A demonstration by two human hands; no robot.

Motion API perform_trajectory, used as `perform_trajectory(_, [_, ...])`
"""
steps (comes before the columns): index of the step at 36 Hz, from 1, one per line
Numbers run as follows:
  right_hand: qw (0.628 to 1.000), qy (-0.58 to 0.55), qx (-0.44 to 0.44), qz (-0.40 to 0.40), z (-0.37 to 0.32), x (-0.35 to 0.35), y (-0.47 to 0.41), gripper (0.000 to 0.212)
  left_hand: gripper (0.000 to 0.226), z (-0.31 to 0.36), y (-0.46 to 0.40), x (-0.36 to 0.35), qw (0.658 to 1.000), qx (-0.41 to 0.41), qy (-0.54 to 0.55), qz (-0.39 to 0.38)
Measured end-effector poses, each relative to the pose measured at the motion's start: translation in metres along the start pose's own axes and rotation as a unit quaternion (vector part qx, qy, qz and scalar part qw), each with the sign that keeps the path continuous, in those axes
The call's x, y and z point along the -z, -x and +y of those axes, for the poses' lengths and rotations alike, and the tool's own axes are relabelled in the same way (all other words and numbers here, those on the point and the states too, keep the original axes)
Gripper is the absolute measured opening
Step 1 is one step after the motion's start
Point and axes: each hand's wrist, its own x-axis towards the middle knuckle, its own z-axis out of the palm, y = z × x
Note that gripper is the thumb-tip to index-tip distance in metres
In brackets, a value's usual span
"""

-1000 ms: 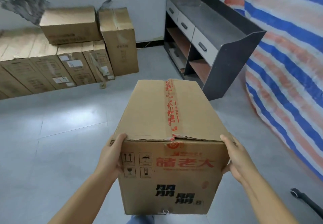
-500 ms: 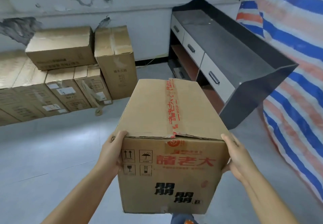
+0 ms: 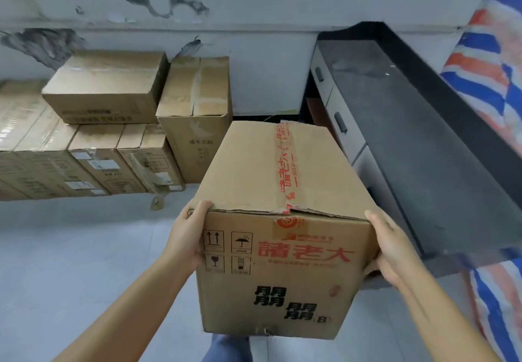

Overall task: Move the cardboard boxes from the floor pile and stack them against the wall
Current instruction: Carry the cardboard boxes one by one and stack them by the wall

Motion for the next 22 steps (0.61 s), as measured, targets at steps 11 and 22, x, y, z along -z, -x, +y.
perform_trajectory(11, [0.999,-0.014,-0.015,0.039,-0.091,-0.074,-0.142,0.022,0.017,0.112,-0.164,-0.053,0.999,0.01,-0.018,-0.043])
perform_trajectory(22, [0.999,-0.021,-0.037,0.032,-0.177,-0.126,-0.262,0.031,0.016,0.199,-0.291,-0.109,1.0,0.005,-0.017,-0.025])
